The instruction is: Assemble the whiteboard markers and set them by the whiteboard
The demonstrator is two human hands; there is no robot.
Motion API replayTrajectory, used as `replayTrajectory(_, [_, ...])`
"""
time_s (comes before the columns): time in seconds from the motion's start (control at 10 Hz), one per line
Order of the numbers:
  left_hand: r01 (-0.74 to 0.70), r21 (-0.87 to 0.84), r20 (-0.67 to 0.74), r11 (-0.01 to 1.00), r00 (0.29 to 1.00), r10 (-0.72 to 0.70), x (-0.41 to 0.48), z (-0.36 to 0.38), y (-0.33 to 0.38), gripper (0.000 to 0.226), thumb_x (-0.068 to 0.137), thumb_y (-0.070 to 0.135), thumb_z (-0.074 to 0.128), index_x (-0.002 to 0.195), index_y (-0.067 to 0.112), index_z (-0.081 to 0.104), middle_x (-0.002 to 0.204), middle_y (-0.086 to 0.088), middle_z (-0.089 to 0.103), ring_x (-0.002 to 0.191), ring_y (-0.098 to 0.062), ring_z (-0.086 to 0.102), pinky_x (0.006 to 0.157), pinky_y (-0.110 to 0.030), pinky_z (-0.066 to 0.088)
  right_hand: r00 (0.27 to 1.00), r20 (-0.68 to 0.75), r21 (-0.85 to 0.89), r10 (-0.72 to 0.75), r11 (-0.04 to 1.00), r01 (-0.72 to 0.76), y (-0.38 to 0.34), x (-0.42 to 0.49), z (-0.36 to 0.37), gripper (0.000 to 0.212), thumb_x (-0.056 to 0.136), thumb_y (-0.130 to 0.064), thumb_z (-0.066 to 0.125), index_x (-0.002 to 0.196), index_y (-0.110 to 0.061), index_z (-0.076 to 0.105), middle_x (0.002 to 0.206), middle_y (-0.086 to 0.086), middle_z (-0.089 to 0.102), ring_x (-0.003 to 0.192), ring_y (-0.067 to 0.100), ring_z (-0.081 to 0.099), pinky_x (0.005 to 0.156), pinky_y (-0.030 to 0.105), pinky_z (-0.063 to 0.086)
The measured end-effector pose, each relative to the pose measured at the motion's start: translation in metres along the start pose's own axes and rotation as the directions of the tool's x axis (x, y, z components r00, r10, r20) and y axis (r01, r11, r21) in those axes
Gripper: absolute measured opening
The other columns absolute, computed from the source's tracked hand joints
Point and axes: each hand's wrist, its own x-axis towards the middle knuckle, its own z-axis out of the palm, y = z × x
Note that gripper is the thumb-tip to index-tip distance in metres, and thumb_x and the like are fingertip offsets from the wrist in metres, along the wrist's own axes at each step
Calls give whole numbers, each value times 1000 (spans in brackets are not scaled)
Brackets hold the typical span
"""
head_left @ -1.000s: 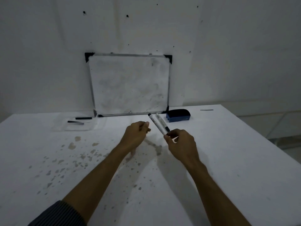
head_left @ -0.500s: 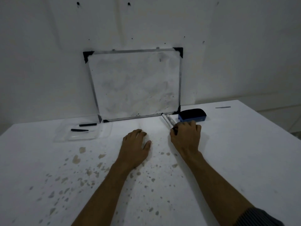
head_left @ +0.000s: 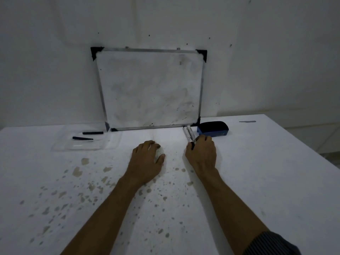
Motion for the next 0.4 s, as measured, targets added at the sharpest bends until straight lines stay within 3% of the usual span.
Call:
replayTrajectory(0.2, [27,-46,1,999,1000,-27,1,-4,1,43,101,46,62,134,18,64,144,-4,58,131,-26,53,112,-43,35,1000,-9,-36,6,999,-7,0,-3,0,42,96,-35,58,122,-1,57,117,17,60,104,29,60,88,39,52])
replayTrajectory(0.3, [130,-348,17,928,991,-133,-4,-16,-5,41,100,53,63,131,26,67,132,8,64,121,-13,58,108,-37,42,1000,-16,-23,21,999,-22,-4,-12,-5,56,91,-44,63,128,-2,54,122,17,59,110,30,57,92,39,48])
replayTrajectory(0.4, [180,-655,25,734,976,-217,-5,-28,-7,31,103,40,63,129,24,69,124,7,72,113,-5,65,103,-31,52,996,-84,-37,18,999,-21,-5,-23,-8,63,87,-52,66,129,-6,55,123,16,59,112,31,56,94,41,43])
